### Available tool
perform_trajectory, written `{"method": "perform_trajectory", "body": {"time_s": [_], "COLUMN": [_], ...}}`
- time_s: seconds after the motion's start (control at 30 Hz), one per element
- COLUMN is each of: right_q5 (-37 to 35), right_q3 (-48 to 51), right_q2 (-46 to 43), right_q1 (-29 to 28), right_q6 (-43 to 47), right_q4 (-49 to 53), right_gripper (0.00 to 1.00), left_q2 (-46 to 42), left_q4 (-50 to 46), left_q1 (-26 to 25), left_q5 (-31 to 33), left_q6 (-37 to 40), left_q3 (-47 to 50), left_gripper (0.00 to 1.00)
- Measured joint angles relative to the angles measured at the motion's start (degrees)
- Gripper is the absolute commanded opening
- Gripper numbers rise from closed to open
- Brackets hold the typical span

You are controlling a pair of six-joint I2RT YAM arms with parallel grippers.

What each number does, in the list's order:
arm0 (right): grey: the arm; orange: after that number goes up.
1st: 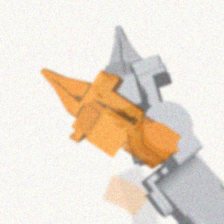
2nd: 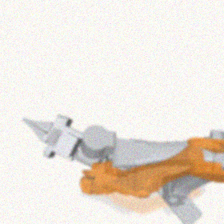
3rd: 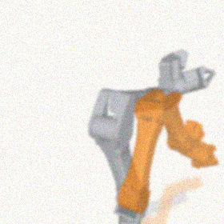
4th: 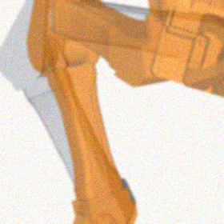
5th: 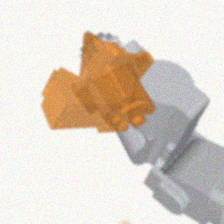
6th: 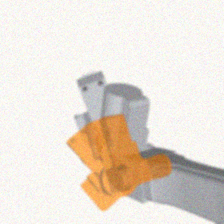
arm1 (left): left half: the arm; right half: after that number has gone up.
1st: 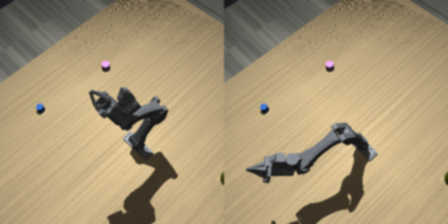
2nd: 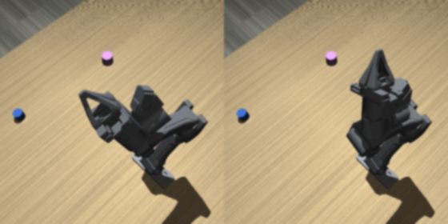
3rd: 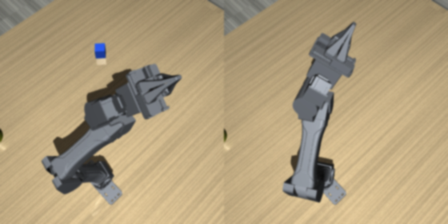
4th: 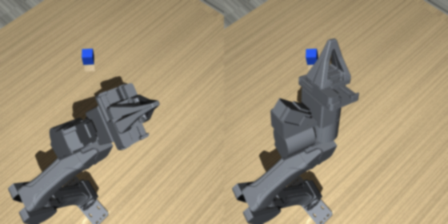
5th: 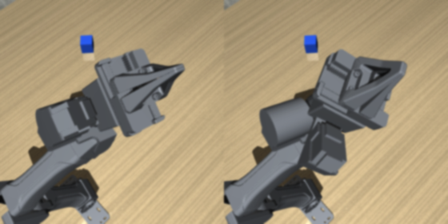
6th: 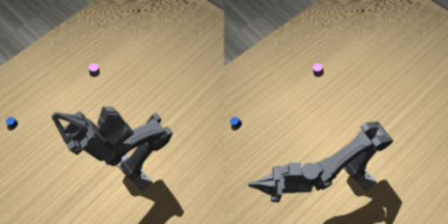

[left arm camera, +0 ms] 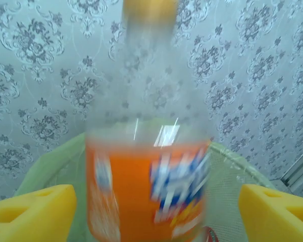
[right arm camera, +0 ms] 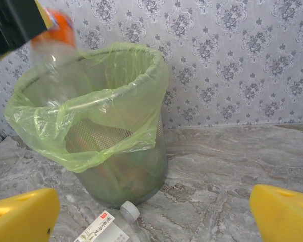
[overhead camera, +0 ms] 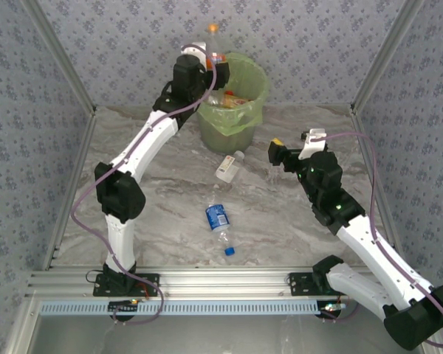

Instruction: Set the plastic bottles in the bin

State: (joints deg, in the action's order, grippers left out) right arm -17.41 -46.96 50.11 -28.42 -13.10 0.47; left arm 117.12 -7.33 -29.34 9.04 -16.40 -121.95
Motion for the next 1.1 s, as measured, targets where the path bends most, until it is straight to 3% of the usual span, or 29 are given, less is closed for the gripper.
{"method": "perform_trajectory", "body": {"time_s": [0.3, 0.77, 1.1], "right_q5": [-0.9, 0.3, 1.3], "right_q3": [0.0, -1.4, -1.6], "right_q2": [-0.6, 3.9, 9.0], "right_q1": [0.0, 0.8, 0.7], "right_q6": [0.0, -0.6, -4.8], "right_q4": [0.9, 3.7, 4.7], "right_gripper": [0.99, 0.99, 0.99], "left_q2": [0.0, 0.5, -18.9], "left_q4": [-5.6, -17.2, -4.9], "left_q1": [0.4, 2.5, 2.2], "left_q5": [-1.1, -10.8, -10.5], "left_q6": [-6.8, -11.8, -11.3], "left_q3": [-5.8, -11.8, 21.6], "left_gripper": [0.99, 0.99, 0.99]}}
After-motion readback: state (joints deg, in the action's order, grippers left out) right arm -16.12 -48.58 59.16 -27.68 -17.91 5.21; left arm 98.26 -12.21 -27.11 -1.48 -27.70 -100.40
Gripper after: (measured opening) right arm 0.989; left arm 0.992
